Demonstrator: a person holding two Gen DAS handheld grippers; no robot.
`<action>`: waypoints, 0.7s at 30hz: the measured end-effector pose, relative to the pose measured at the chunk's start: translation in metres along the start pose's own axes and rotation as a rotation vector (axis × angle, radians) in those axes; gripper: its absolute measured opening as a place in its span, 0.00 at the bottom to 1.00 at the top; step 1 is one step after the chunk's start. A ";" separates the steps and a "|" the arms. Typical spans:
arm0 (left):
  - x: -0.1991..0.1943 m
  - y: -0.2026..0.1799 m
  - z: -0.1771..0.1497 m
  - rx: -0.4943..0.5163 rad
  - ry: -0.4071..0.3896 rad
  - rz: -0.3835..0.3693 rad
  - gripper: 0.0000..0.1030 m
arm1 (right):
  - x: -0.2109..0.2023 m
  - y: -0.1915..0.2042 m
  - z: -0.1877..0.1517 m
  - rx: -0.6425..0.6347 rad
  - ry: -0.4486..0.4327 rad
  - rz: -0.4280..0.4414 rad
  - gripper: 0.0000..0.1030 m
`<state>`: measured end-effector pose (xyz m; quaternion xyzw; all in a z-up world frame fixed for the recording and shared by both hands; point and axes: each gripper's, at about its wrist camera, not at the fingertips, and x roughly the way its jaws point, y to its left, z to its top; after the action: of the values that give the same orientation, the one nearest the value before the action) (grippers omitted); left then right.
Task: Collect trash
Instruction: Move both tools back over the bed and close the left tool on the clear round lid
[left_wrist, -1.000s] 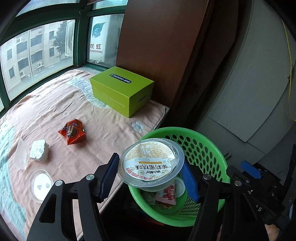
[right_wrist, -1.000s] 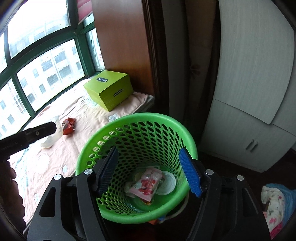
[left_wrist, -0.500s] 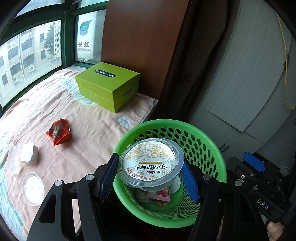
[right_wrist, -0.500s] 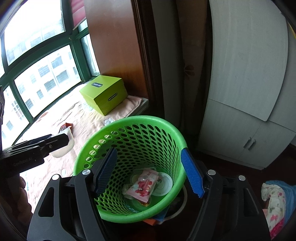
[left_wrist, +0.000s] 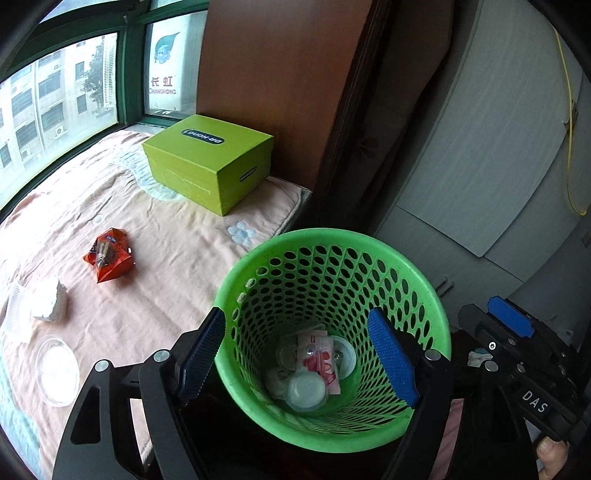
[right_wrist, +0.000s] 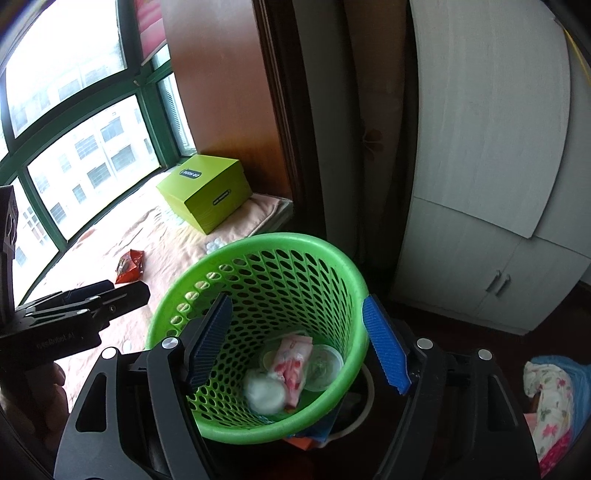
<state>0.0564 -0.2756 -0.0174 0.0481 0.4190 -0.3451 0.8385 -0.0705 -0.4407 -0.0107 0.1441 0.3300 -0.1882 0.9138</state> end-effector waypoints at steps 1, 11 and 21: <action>-0.002 0.003 0.000 -0.006 -0.003 0.007 0.74 | 0.000 0.002 0.000 -0.003 -0.001 0.006 0.74; -0.025 0.055 -0.007 -0.098 -0.040 0.116 0.84 | 0.003 0.031 0.001 -0.052 -0.002 0.076 0.81; -0.043 0.135 -0.027 -0.222 -0.043 0.250 0.89 | 0.011 0.072 0.004 -0.119 0.010 0.156 0.84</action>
<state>0.1041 -0.1405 -0.0316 -0.0003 0.4273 -0.1905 0.8838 -0.0287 -0.3816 -0.0051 0.1157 0.3329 -0.0956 0.9309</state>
